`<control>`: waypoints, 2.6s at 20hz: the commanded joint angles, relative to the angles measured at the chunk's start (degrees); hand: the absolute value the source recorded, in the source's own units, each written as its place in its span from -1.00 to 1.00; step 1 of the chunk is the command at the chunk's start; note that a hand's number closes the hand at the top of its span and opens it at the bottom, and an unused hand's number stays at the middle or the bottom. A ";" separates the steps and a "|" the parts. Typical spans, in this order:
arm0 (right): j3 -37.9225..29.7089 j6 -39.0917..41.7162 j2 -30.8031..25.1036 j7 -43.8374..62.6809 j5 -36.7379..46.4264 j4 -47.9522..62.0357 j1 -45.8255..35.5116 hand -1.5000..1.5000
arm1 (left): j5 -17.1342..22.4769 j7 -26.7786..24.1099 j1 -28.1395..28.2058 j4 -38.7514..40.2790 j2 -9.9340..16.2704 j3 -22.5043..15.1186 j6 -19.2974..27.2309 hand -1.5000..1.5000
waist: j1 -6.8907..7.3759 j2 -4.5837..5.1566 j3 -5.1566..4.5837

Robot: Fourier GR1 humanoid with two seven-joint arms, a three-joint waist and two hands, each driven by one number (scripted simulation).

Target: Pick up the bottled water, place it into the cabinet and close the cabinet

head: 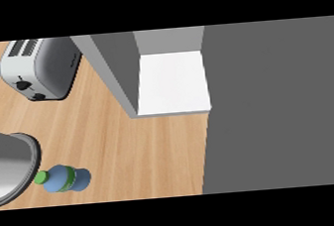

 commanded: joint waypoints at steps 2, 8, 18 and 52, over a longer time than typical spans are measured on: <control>2.89 -2.85 0.18 7.27 3.16 -8.31 -2.04 -1.00 | 3.91 2.91 0.42 -1.98 0.41 4.05 1.99 -1.00 | 0.12 0.03 0.00; 1.87 -3.95 -0.53 7.75 3.08 -8.14 -3.14 -1.00 | -3.29 4.25 -5.12 2.72 -3.40 2.51 0.04 -1.00 | -0.34 0.10 -0.02; 0.33 -4.09 -4.06 11.95 -0.05 -13.00 -2.56 -1.00 | -13.21 6.42 -12.66 8.26 -7.10 -2.30 -0.19 -1.00 | -0.95 0.09 -0.04; 4.50 -8.84 -5.76 11.89 3.23 -10.03 -8.08 -1.00 | -74.72 -35.36 -35.06 59.39 -17.75 -8.89 -10.35 -1.00 | -1.02 0.23 -0.08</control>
